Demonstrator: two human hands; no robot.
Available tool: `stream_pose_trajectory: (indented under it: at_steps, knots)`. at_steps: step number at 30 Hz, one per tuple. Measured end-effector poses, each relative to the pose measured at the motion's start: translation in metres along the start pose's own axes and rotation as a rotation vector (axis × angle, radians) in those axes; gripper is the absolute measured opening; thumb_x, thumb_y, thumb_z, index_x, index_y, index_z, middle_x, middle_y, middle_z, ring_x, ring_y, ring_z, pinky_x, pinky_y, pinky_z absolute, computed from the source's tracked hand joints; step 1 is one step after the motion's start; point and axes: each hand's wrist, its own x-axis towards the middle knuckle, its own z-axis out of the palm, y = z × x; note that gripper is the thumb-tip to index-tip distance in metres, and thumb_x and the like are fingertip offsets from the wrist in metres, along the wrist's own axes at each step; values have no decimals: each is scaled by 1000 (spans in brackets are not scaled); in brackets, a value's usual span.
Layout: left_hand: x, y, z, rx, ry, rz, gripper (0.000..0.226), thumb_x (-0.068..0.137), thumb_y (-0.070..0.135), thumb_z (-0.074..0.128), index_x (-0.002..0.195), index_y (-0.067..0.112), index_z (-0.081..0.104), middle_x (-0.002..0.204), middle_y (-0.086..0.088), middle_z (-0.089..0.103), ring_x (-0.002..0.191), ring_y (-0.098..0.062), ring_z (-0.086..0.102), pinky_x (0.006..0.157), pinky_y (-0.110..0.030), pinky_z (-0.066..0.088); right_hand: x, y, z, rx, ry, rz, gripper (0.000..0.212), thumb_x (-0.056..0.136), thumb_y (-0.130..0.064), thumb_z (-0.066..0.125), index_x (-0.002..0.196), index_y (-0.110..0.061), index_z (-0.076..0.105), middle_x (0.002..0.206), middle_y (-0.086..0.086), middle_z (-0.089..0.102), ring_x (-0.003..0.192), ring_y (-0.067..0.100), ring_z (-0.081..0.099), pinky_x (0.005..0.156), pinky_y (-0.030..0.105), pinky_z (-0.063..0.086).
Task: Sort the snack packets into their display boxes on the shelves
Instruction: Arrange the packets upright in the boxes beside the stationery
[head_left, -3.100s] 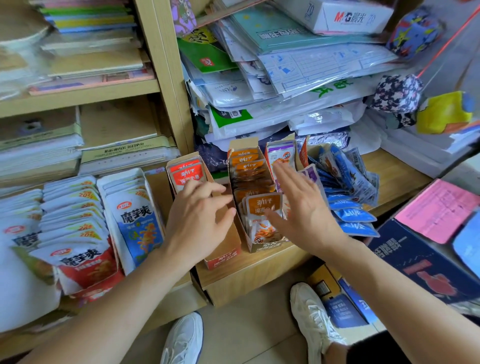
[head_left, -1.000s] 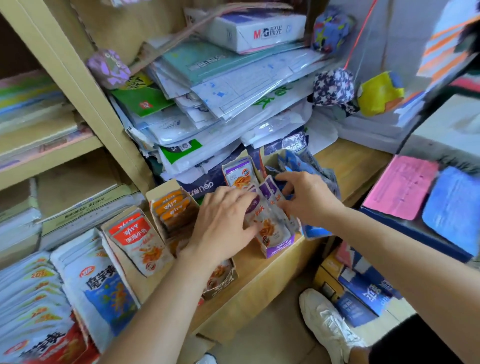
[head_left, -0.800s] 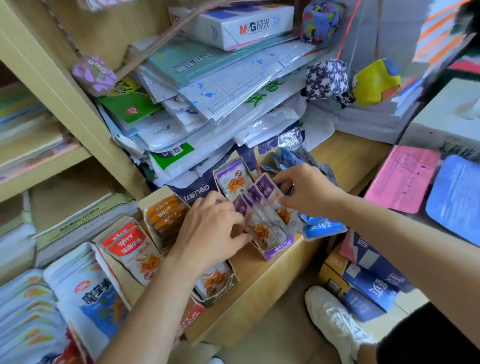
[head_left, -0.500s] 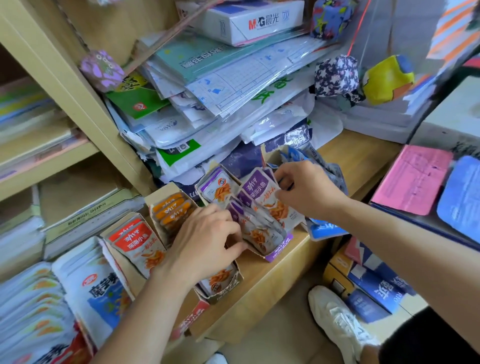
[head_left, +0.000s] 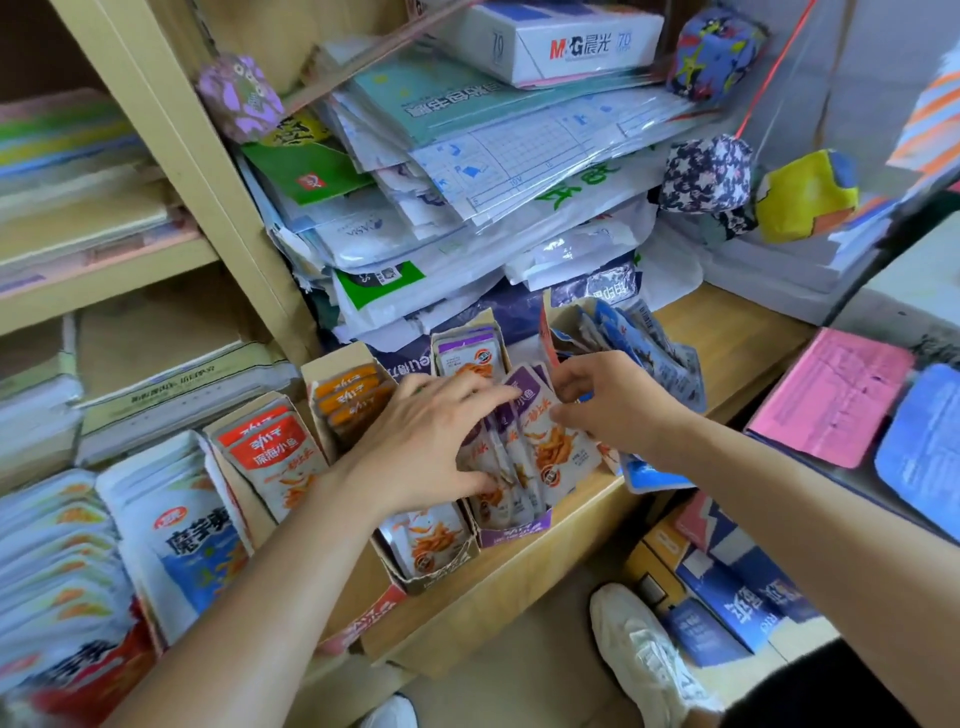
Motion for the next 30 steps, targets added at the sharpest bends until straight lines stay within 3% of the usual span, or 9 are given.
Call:
stream_pose_trajectory:
  at_steps: [5,7,10,14,18,23,26,30]
  knots:
    - [0,-5,-5,-13,83,9,64,65,62,82,121,46,55,113,17,41,110,-8,36,95,-33,33,5,1,8,13,149,-35,12,88,-6,71,94,-16,68,86,1,71,79,16,68,75,32,60]
    - [-3,-6,-7,-43,104,8,56,62,60,85,107,44,56,113,16,42,108,-8,38,94,-33,37,9,0,12,58,233,-81,11,87,-6,71,94,-14,66,86,4,71,82,21,69,78,40,60]
    - [-11,-5,-8,-108,127,4,49,62,52,88,96,40,53,129,17,45,116,-8,43,94,-30,36,15,-6,17,151,330,-148,12,88,-6,70,95,-13,63,88,2,71,83,17,70,75,36,61]
    - [-25,-4,-9,-125,186,0,42,66,37,86,94,39,54,110,22,58,104,-4,51,92,-33,42,22,-18,27,297,361,-203,13,92,-8,70,98,-15,61,93,-2,72,83,9,72,68,22,59]
    - [-33,-9,-7,-132,258,30,39,68,26,86,101,35,67,101,21,57,95,0,45,80,-16,34,28,-24,37,351,381,-257,18,93,-8,69,94,-24,59,92,-2,72,84,11,72,69,25,60]
    - [-37,-12,-1,-119,334,83,30,74,20,84,102,27,77,99,13,61,98,-9,54,80,-29,46,37,-25,39,406,388,-271,11,92,-7,70,101,-7,64,91,2,76,85,13,73,75,32,61]
    - [-35,-13,1,-90,428,81,25,77,21,84,101,23,78,98,12,65,96,-14,57,81,-33,47,43,-22,38,281,293,-210,11,89,-13,75,96,-15,67,87,-3,77,82,7,74,76,34,62]
    - [-34,-17,3,-126,539,12,23,78,14,83,101,20,79,95,10,69,91,-13,59,75,-31,51,48,-21,27,31,208,-164,12,85,-15,77,91,-20,68,85,-9,74,79,2,69,72,28,58]
